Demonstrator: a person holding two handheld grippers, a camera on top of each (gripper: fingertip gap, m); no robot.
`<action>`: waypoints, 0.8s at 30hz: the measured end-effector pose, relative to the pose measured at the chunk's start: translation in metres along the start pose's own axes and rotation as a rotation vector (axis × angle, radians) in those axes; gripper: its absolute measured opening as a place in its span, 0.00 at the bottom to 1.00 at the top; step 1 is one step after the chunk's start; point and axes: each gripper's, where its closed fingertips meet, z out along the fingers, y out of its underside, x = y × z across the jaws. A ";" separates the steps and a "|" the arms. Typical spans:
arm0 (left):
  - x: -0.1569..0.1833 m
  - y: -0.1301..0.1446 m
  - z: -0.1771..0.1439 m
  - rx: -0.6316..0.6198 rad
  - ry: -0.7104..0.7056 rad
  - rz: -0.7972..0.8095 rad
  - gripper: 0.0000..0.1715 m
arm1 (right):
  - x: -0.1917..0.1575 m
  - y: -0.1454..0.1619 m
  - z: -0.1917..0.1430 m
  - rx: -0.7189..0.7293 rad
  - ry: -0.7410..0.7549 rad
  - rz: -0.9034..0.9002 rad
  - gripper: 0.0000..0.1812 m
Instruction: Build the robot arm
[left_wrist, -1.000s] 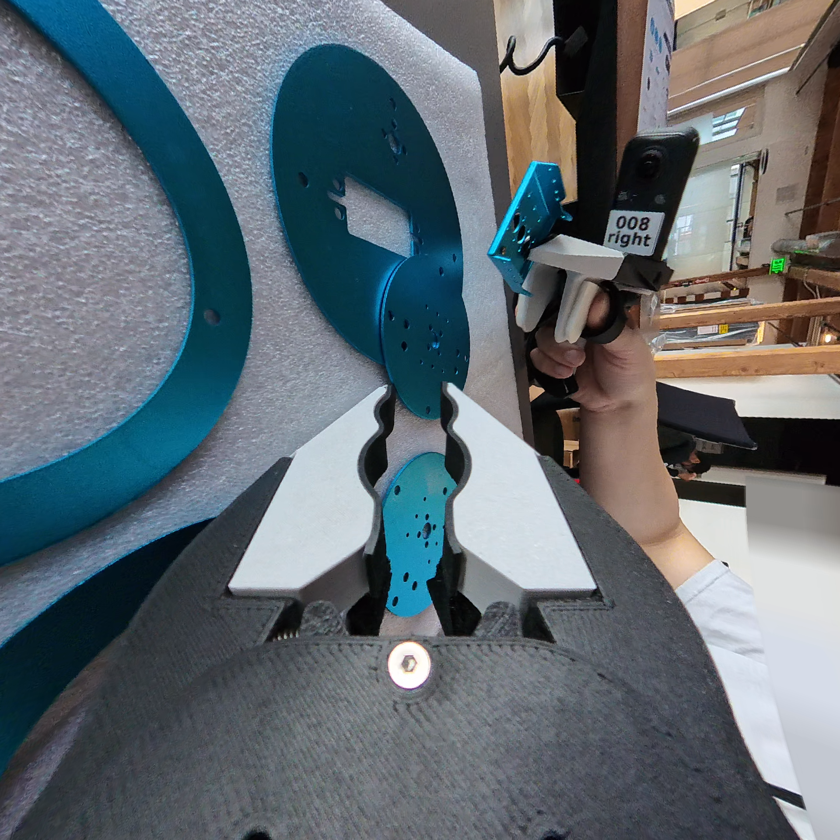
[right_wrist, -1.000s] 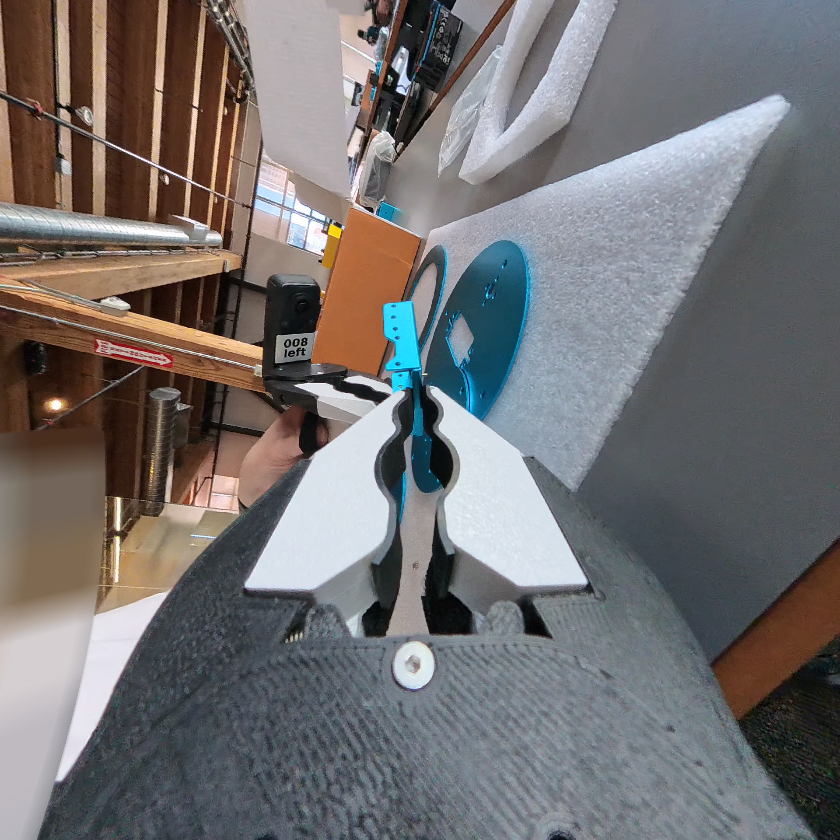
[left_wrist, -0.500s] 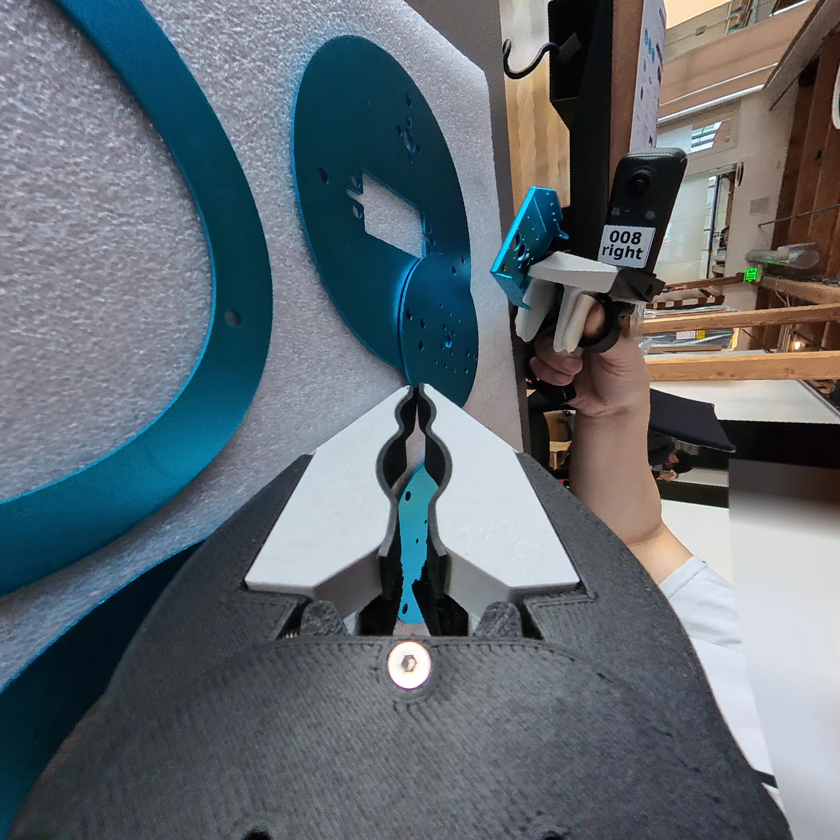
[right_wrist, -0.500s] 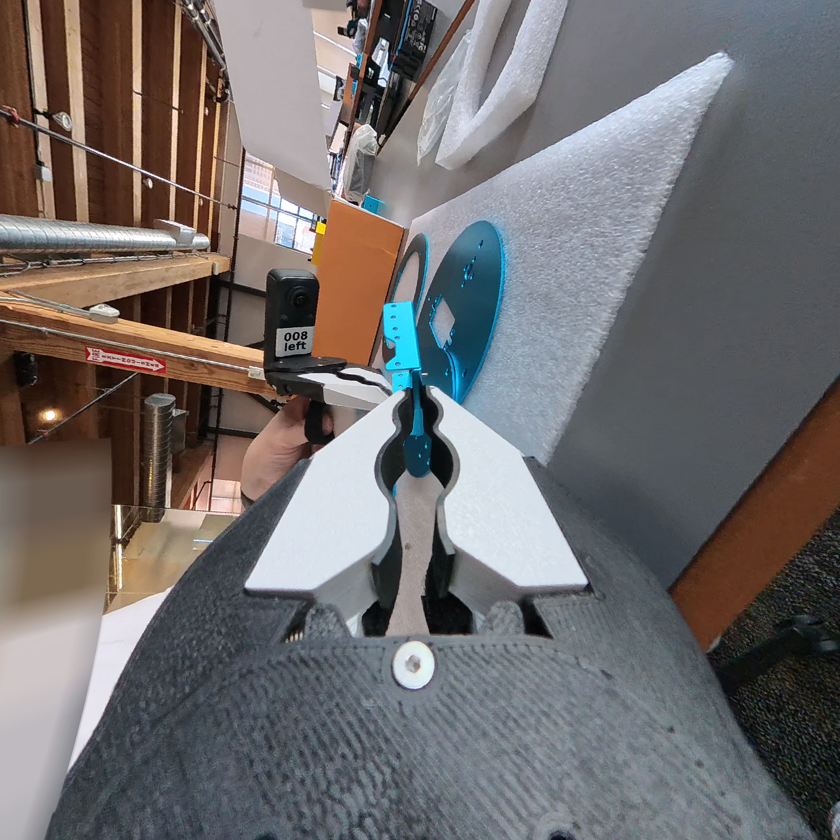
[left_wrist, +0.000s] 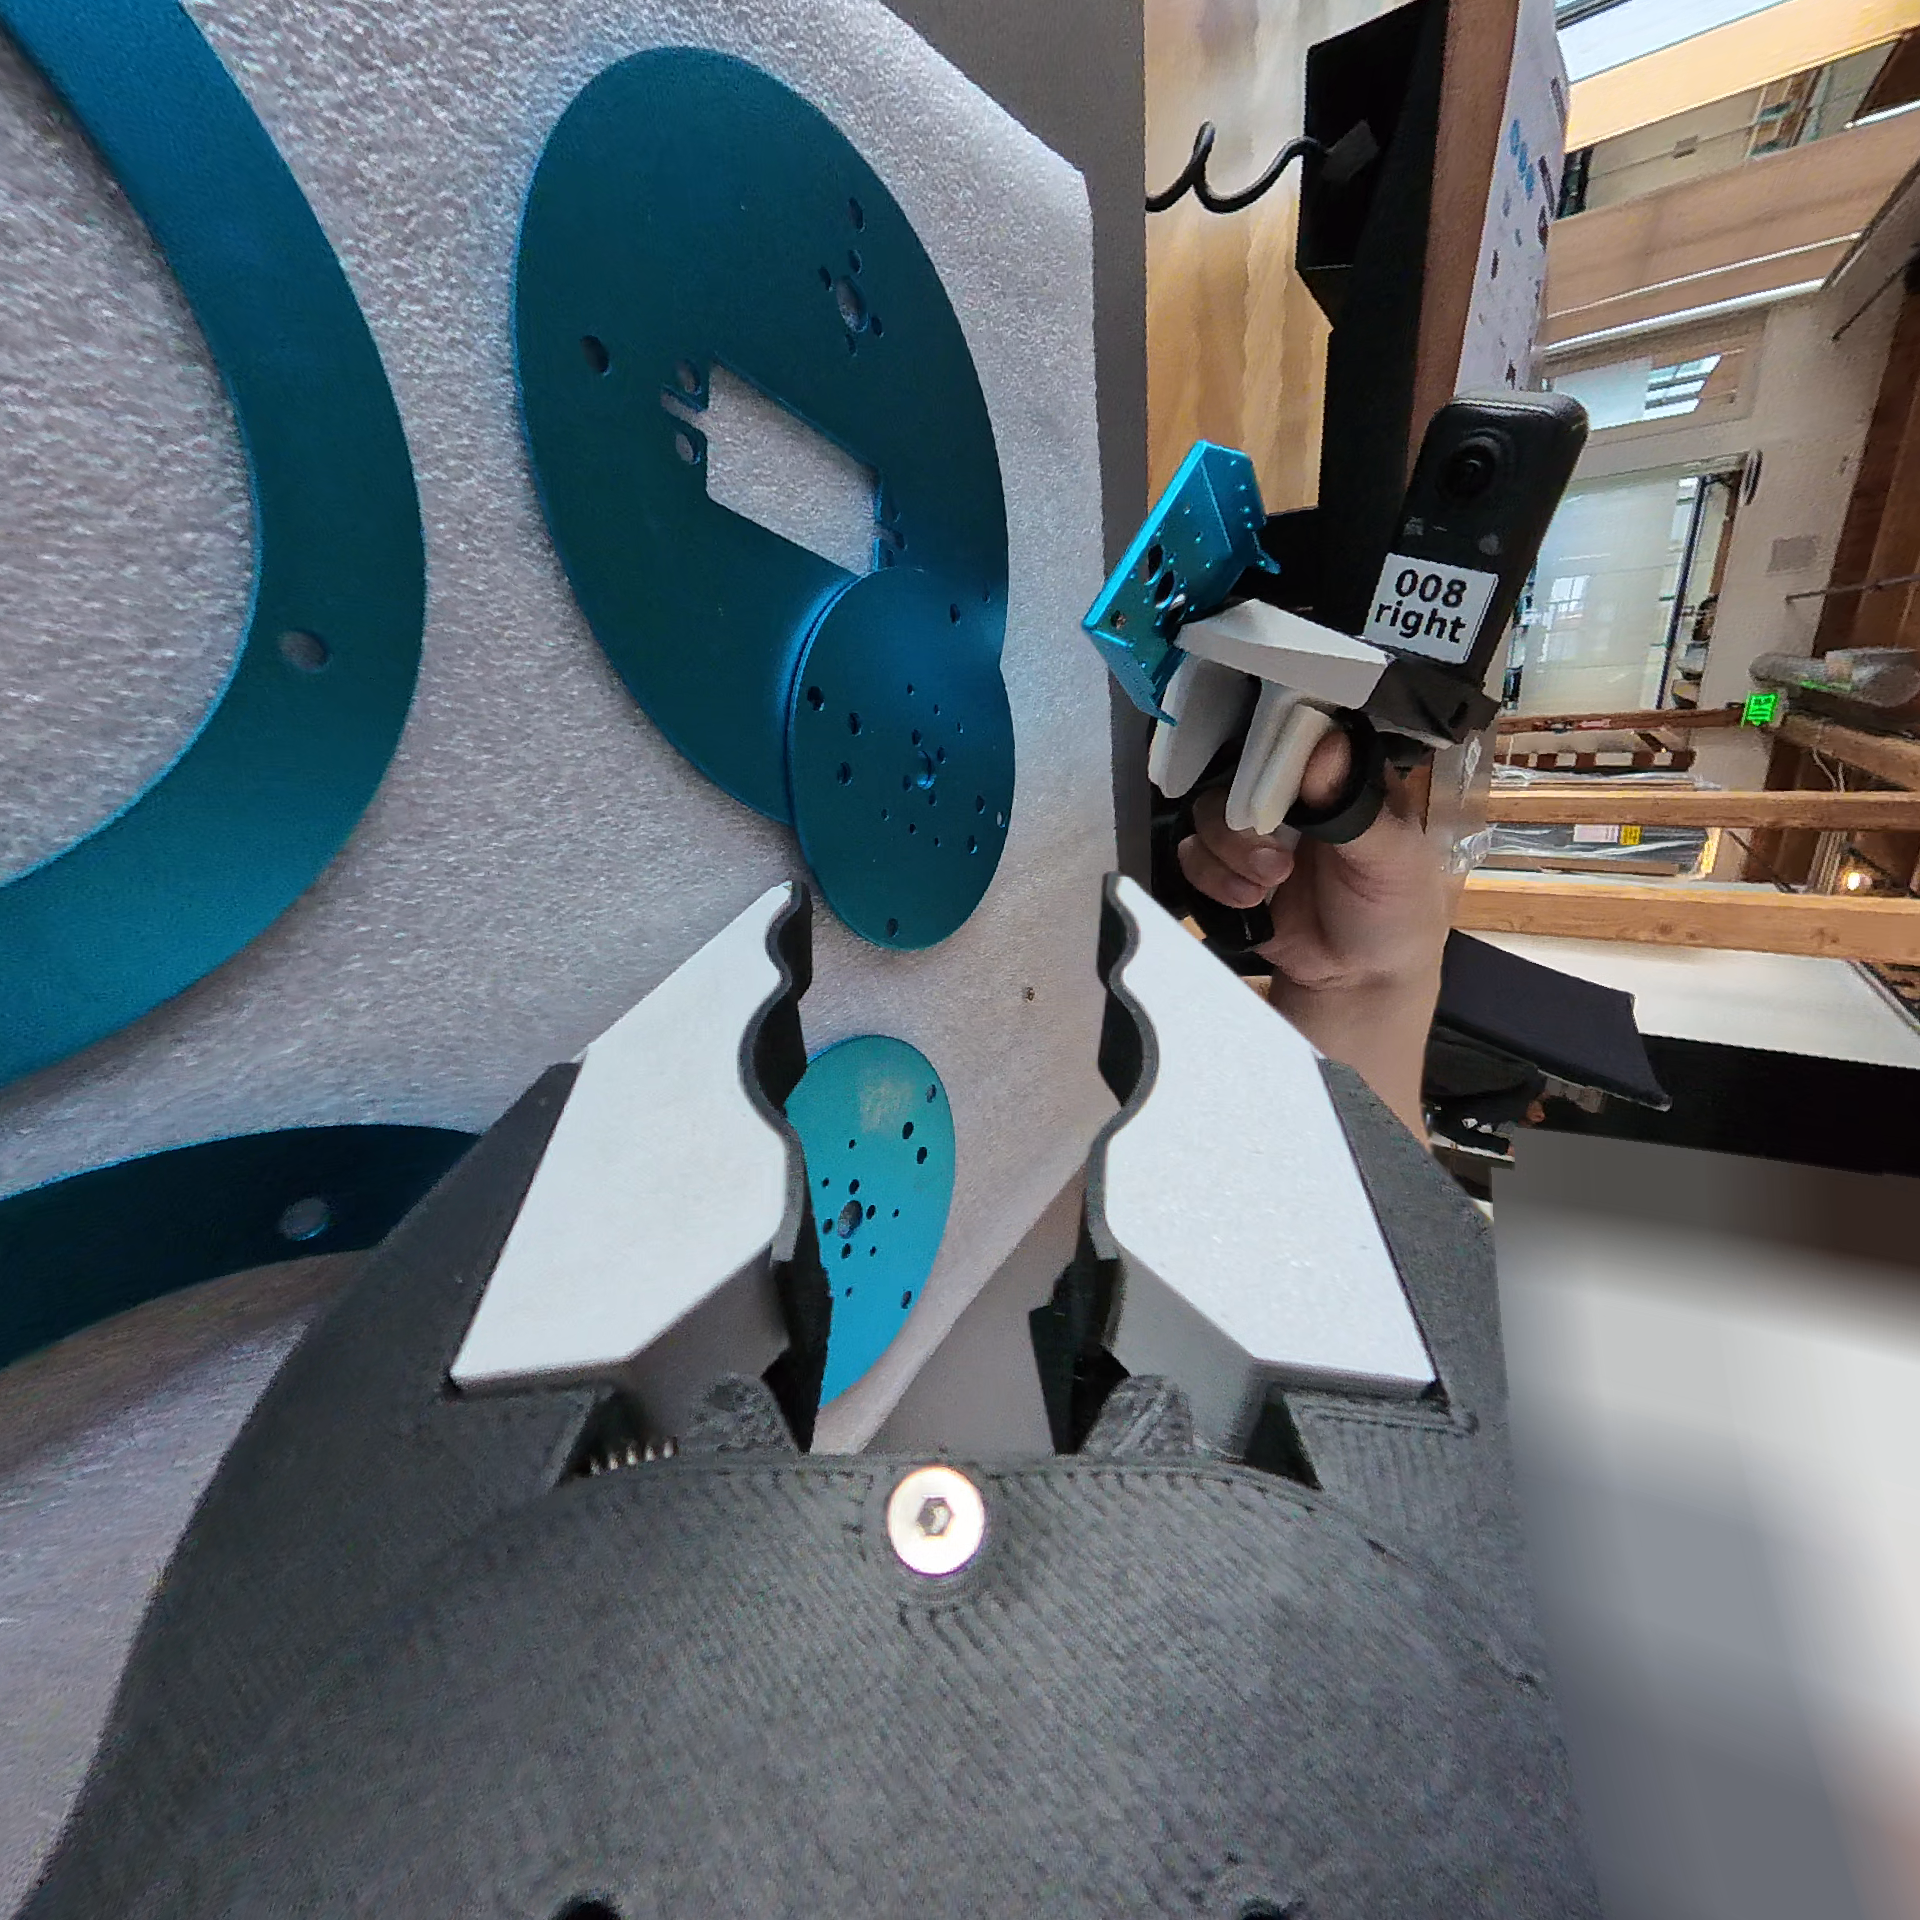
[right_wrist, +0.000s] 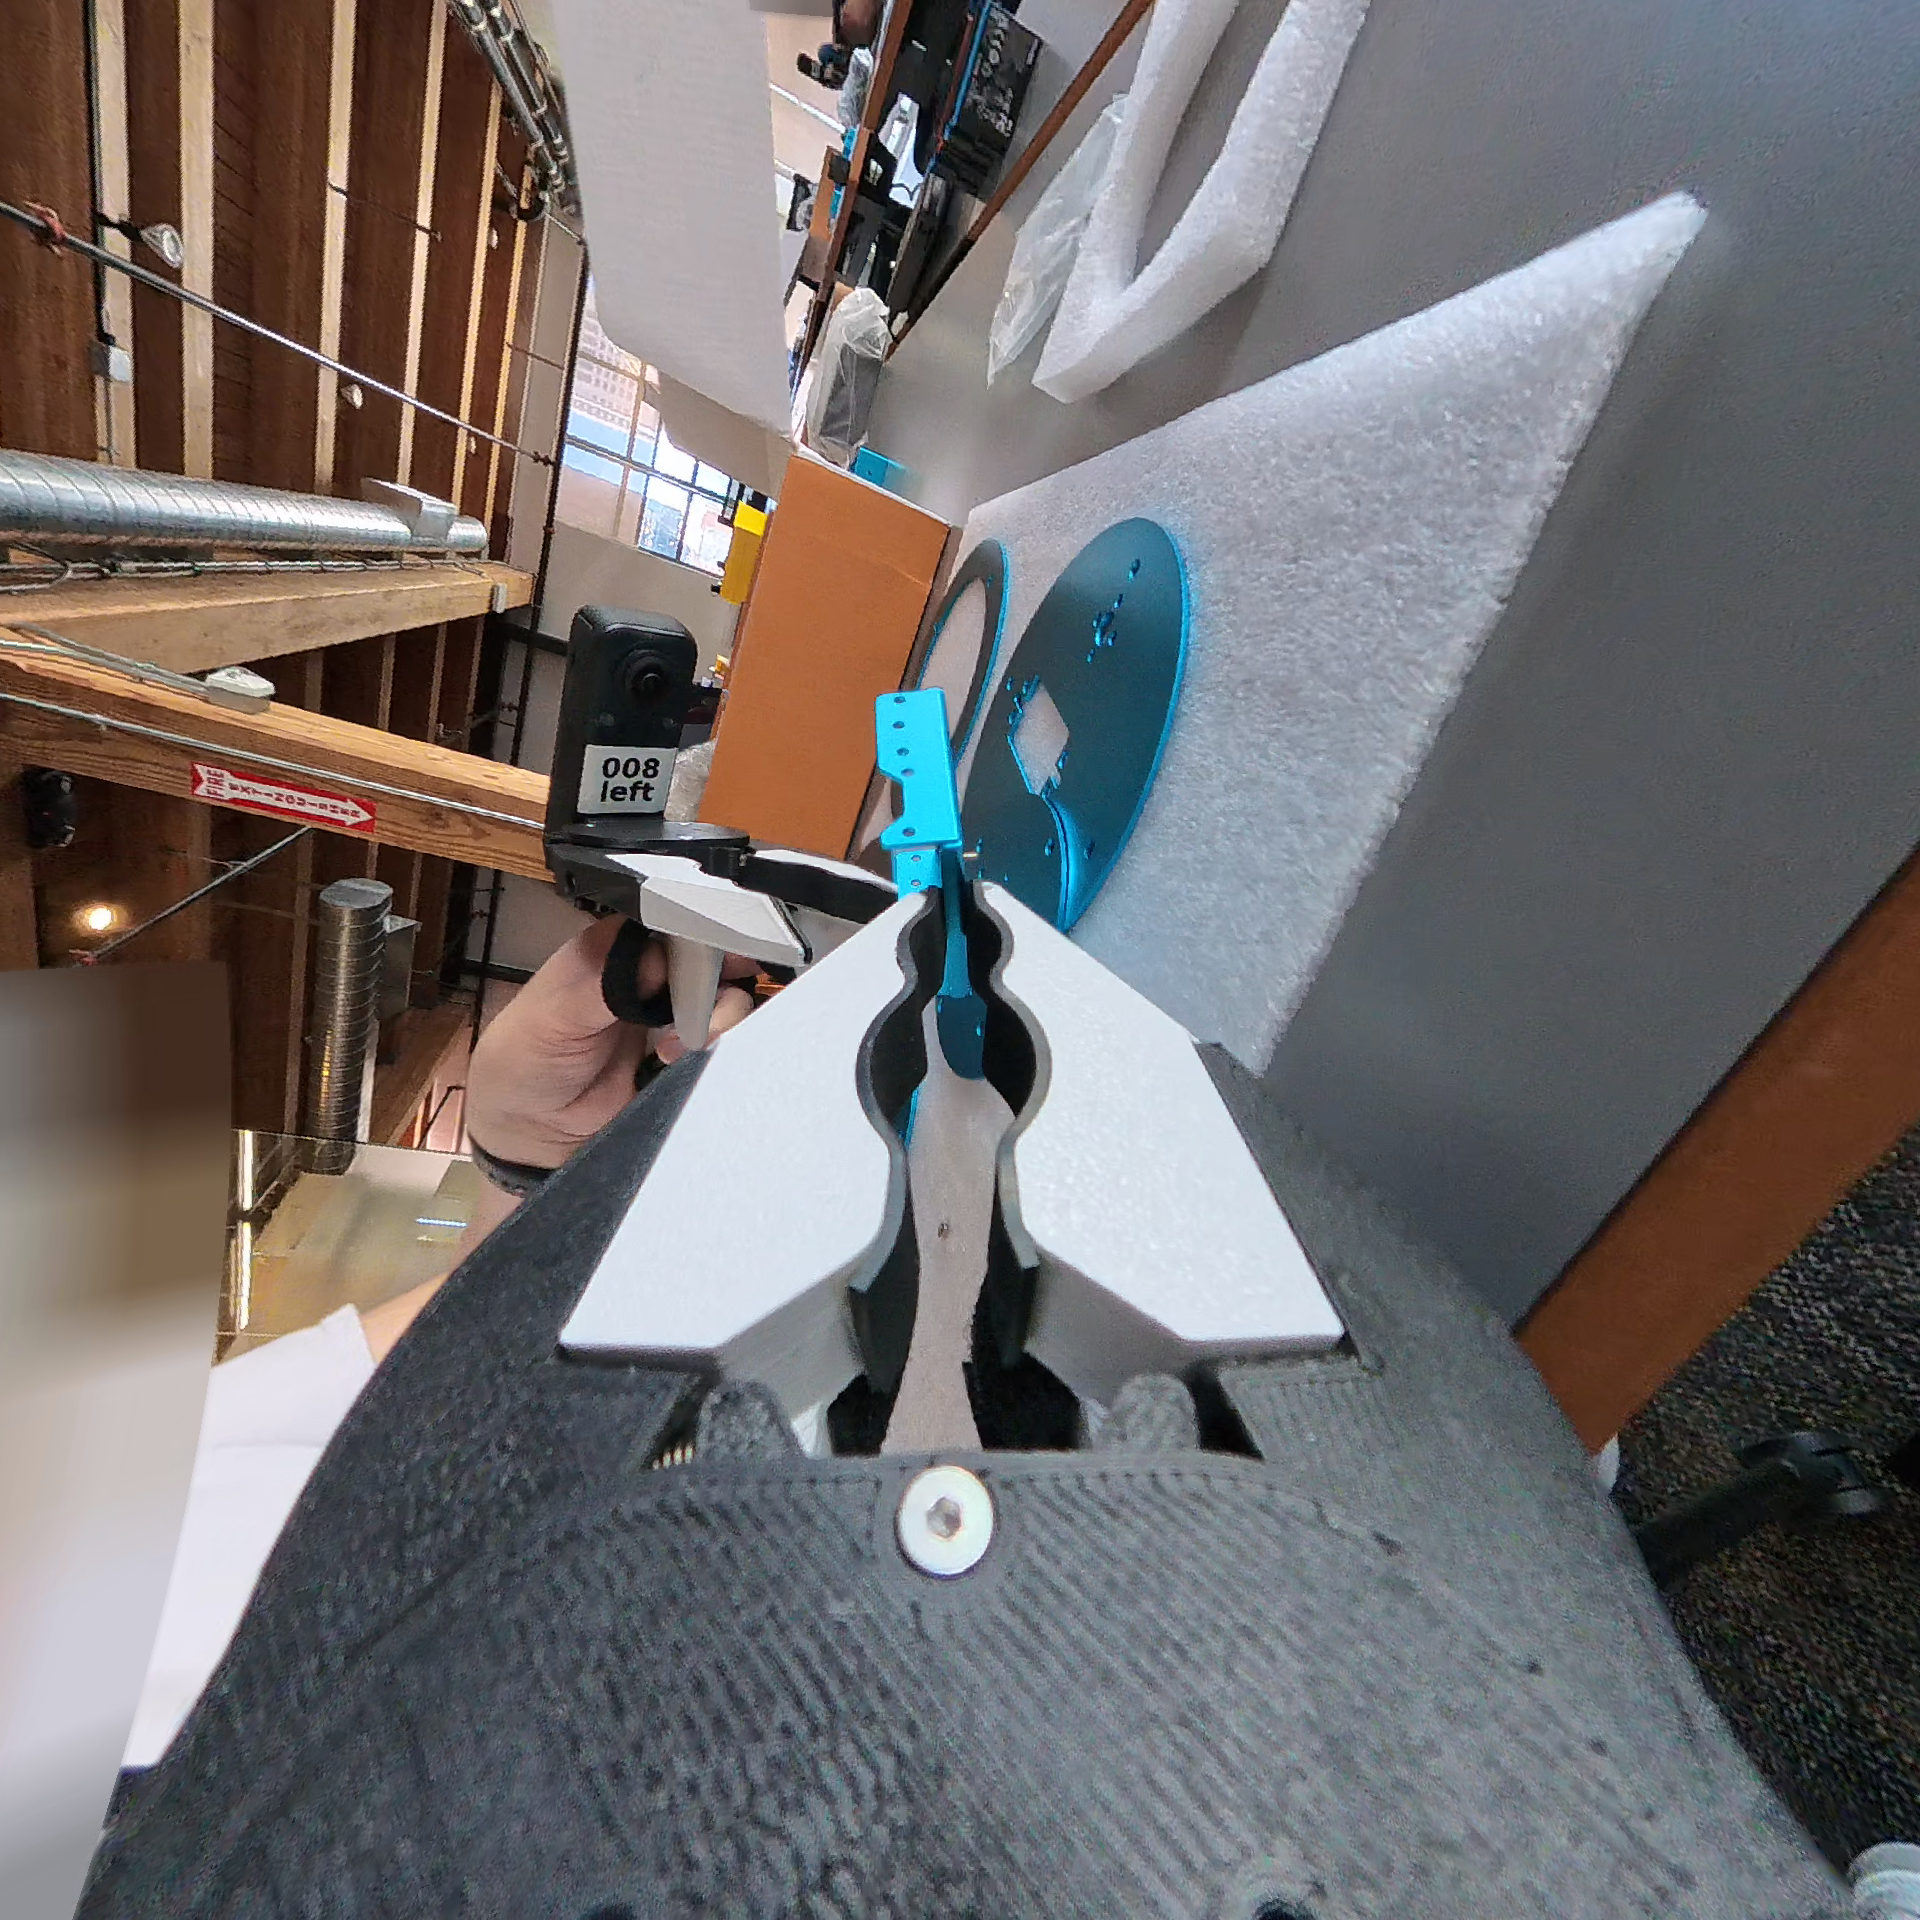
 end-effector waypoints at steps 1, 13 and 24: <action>0.001 0.000 0.001 -0.009 -0.010 -0.007 0.33 | -0.001 -0.002 0.000 0.005 -0.004 -0.008 0.01; -0.009 0.002 0.010 -0.066 -0.230 0.031 0.20 | 0.004 0.004 0.002 0.004 -0.044 -0.005 0.01; -0.014 -0.001 0.010 -0.054 -0.115 -0.011 0.10 | 0.003 0.002 0.000 0.021 -0.095 0.037 0.01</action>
